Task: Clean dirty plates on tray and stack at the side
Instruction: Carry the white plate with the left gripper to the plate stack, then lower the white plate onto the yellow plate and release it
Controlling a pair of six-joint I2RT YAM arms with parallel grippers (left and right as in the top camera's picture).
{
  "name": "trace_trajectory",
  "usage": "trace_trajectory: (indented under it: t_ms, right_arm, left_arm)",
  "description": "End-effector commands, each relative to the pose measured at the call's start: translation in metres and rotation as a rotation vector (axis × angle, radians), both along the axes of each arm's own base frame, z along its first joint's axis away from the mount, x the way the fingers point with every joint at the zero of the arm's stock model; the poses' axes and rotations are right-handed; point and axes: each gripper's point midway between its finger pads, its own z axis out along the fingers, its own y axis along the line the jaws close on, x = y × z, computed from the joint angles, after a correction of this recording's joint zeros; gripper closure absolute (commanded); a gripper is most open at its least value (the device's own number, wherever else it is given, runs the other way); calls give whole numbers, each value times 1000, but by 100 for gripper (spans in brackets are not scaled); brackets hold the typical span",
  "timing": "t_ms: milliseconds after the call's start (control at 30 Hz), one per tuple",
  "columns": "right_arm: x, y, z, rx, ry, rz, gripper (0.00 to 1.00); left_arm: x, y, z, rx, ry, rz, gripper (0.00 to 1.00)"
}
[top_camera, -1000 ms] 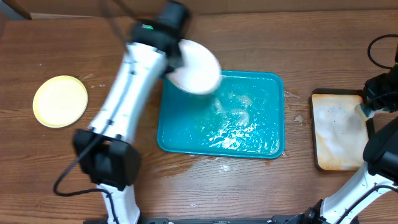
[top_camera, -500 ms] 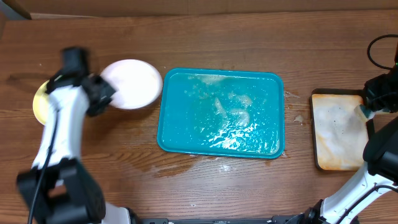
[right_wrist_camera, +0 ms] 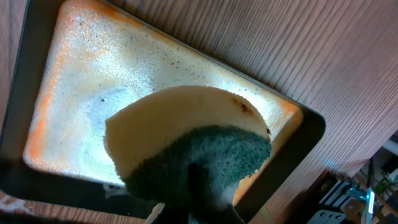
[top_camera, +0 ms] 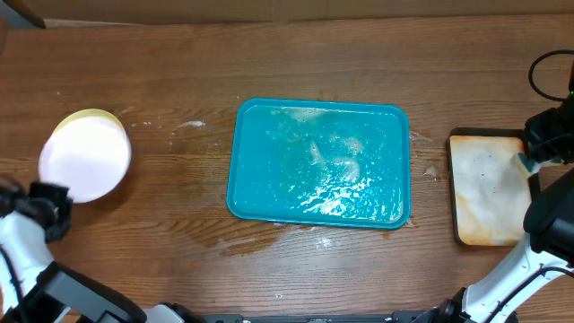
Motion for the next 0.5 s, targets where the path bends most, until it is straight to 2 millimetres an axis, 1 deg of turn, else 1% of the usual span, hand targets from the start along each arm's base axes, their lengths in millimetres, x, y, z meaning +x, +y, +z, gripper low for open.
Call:
trace_trajectory:
  t_ms: [0, 133, 233, 267, 333, 400, 467]
  right_arm:
    - [3, -1, 20, -35, -53, 21, 96]
    - [2, -1, 20, -34, -50, 20, 96]
    - [1, -1, 20, -32, -46, 21, 96]
    - [1, -1, 20, -31, -45, 21, 96]
    - [1, 0, 20, -30, -43, 21, 96]
    - [0, 0, 20, -30, -42, 21, 96]
    - [0, 0, 20, -30, -42, 21, 96]
  left_arm:
    - [8, 2, -7, -45, -66, -37, 96]
    - [20, 3, -23, -87, -56, -61, 96]
    - [36, 0, -34, -117, -36, -97, 96]
    - [40, -1, -35, -120, -33, -106, 96]
    - [48, 0, -33, -117, -33, -121, 96]
    - [57, 4, -23, -98, -41, -134, 96]
    - [61, 9, -13, -71, -31, -134, 96]
